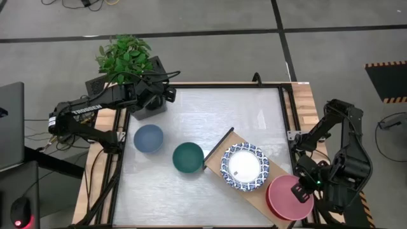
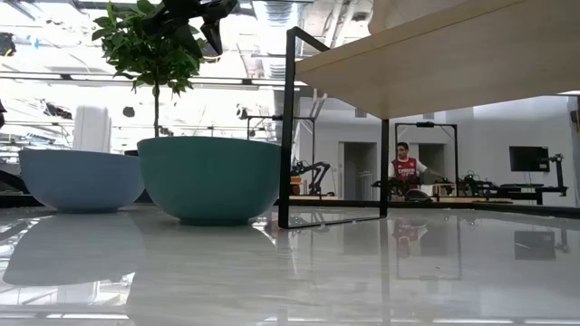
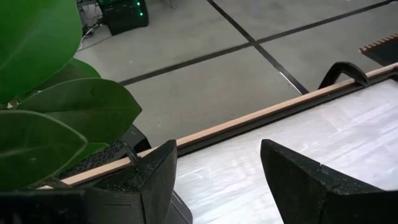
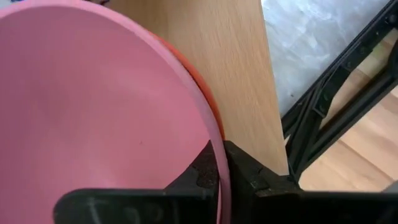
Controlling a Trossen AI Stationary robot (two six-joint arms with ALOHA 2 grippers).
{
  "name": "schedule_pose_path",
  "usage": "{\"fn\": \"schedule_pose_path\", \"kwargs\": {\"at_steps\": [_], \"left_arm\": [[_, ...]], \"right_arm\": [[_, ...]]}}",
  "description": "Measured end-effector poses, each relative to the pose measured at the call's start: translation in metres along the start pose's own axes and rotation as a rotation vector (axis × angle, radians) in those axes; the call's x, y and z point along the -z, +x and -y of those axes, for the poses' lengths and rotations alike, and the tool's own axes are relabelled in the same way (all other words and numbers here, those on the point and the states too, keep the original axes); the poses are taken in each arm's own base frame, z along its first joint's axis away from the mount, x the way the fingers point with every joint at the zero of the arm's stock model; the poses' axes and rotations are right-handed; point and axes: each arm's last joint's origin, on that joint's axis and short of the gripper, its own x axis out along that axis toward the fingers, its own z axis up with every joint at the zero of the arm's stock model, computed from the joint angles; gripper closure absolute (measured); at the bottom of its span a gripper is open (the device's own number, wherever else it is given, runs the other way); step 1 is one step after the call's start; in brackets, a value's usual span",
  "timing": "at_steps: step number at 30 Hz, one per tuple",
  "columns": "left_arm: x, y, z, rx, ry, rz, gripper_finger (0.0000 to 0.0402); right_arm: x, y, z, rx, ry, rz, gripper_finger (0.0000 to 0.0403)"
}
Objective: Place and stack bowls onto a shelf
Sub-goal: Stack the pink bowl on top of the orange bowl on the shelf, then stack the blue bowl on top of the pink bowl on the shelf
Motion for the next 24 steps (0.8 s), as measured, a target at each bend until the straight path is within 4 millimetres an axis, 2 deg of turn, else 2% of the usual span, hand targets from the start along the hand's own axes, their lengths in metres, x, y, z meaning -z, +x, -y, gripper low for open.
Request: {"fn": "schedule_pose_path", "kwargs": {"at_steps": [6, 11, 18, 24], "left_arm": [[0.0002, 0.0, 0.0003, 0.011, 0.004, -0.007, 0.0183], [0.0007, 0.0, 0.0011, 0.04, 0.019, -0.024, 0.0183], [0.0058, -0.0018, 0.008, 0.308, 0.2, -0.155, 0.0183], [0.0083, -0.003, 0.01, 0.409, 0.217, -0.211, 0.0183]], "right_arm": [[0.0007, 0.0001, 0.0005, 0.028, 0.02, -0.041, 0.0328], [0.0008, 0.0, 0.0005, 0.028, 0.015, -0.042, 0.0272], [0.0003, -0.0004, 0.0008, 0.023, -0.03, -0.038, 0.0192], [-0.0022, -0.0072, 0.0066, -0.006, -0.045, -0.049, 0.0179]]}}
